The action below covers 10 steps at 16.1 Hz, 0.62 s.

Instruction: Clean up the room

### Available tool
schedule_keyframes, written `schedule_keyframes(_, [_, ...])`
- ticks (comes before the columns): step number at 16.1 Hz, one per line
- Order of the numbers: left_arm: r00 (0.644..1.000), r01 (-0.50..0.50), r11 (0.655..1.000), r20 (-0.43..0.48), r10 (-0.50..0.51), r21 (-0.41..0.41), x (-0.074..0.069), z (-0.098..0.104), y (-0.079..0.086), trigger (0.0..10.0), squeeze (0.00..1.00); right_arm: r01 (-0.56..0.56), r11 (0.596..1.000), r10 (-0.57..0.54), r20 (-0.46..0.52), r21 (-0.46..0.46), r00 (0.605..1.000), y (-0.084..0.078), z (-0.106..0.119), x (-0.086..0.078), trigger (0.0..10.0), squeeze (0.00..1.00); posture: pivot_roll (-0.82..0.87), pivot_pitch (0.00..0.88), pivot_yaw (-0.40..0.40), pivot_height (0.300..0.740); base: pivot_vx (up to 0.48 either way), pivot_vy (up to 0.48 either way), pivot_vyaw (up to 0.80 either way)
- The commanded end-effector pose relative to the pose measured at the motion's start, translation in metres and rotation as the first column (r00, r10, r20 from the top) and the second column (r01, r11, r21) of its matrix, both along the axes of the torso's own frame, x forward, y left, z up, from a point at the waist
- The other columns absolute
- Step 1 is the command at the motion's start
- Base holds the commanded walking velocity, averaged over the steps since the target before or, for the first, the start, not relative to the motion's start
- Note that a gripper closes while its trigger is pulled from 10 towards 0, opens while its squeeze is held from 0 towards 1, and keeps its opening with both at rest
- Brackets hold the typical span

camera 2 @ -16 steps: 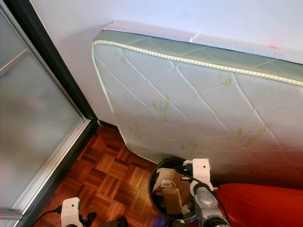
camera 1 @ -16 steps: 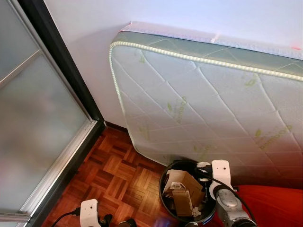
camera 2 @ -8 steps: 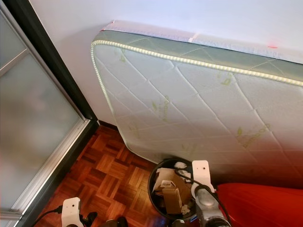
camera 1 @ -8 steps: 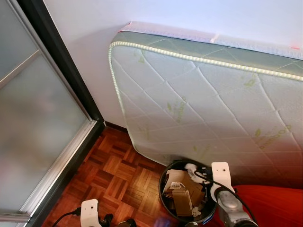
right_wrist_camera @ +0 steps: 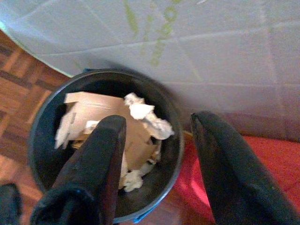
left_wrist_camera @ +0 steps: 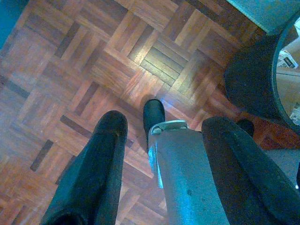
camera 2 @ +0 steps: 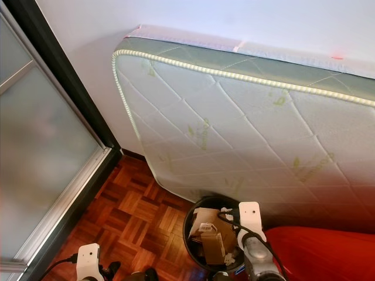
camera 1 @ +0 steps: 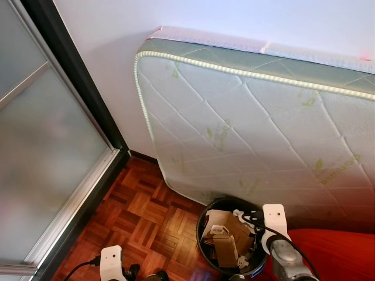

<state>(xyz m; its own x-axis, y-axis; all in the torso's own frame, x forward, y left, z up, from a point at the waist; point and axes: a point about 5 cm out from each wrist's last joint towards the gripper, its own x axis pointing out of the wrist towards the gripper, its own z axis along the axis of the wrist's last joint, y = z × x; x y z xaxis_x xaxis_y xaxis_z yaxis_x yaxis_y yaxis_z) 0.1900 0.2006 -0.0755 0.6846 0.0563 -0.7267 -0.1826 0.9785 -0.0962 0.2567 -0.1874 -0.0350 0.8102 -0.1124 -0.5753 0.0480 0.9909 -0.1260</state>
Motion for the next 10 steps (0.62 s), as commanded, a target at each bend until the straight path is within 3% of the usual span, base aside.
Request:
schedule_keyframes(1, [0.999,-0.01,1.0,-0.046,0.01,0.001,-0.0072,-0.0048,-0.0013,10.0,0.0,0.002,0.998,-0.001,-0.02,0.06,1.0,0.0058,-0.0083,-0.0107,10.0,0.0,0.04,0.228,0.047,0.74,0.0,0.0,0.0])
schedule_keyframes(8, [0.999,-0.015,1.0,-0.046,0.014,-0.003,-0.0055,-0.0043,-0.0023,10.0,0.0,0.009,0.997,-0.006,-0.035,0.078,0.999,0.0094,-0.0139,-0.0187,10.0,0.0,0.03,0.227,0.047,0.74,0.0,0.0,0.0])
schedule_keyframes(10, [0.999,-0.015,1.0,-0.048,0.014,-0.003,-0.006,-0.0045,-0.0023,10.0,0.0,0.007,0.996,-0.005,-0.025,0.087,1.0,0.01,-0.0122,-0.0164,10.0,0.0,0.03,0.224,0.046,0.74,-0.247,0.0,0.0])
